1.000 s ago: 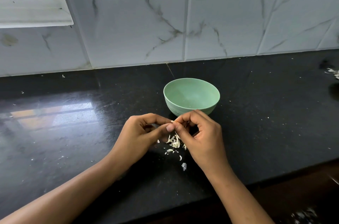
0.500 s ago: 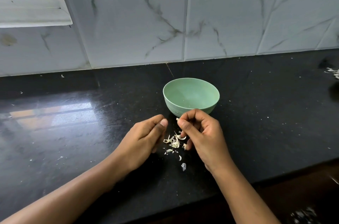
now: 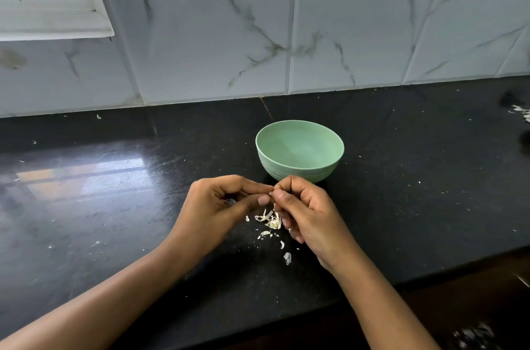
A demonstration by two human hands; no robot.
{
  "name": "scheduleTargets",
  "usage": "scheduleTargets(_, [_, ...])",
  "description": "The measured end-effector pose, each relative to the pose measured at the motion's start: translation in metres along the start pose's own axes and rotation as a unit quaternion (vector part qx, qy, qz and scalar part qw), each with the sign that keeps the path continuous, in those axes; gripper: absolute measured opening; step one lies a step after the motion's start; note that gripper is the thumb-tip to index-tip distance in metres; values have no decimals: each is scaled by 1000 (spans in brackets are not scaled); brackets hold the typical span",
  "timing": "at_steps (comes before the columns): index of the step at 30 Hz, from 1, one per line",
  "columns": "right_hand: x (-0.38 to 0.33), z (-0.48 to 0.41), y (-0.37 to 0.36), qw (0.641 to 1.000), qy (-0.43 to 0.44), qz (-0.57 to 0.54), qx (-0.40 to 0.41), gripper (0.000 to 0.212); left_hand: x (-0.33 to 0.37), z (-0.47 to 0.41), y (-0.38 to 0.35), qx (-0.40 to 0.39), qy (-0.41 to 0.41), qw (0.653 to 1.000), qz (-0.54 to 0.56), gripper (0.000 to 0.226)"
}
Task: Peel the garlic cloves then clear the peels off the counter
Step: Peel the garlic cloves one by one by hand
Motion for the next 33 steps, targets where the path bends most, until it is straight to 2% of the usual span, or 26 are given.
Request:
scheduleTargets(5, [0, 1, 0, 1000, 0, 10, -13, 18, -3, -1, 2, 7, 10, 1000, 7, 7])
scheduleTargets(11, [-1, 0, -2, 999, -5, 44, 2, 17, -8, 2, -3, 3, 23, 999, 29, 9])
scheduleTargets(16, [-4, 2, 6, 999, -15, -40, 31, 25, -16, -1, 5, 49, 101, 986, 123, 15])
scheduleTargets(18, [-4, 2, 5, 1000, 4, -15, 27, 19, -17, -1, 4, 42, 109, 985, 127, 19])
scheduleTargets(24, [-6, 0, 1, 997, 62, 31, 21, 31, -20, -1, -1, 9, 115, 987, 111, 20])
scheduleTargets(28, [-12, 1, 3, 990, 111, 42, 74, 15, -19, -1, -4, -5, 94, 992, 82, 18])
scheduleTargets(30, [-13, 2, 5, 989, 114, 31, 85, 9, -18, -1, -6, -14, 88, 994, 71, 21])
scheduleTargets(33, [-12, 2, 8, 992, 83, -7, 91, 11, -19, 1, -11, -37, 97, 992, 67, 25])
Point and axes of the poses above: each hand's wrist, its own z-axis away from the middle knuckle, its own y-axis out of the back of the hand, x = y × z, the point moved 6 cm from there along -z, towards the middle knuckle, and after that the axes turned 4 degrees about -x, right-handed, at the moved point
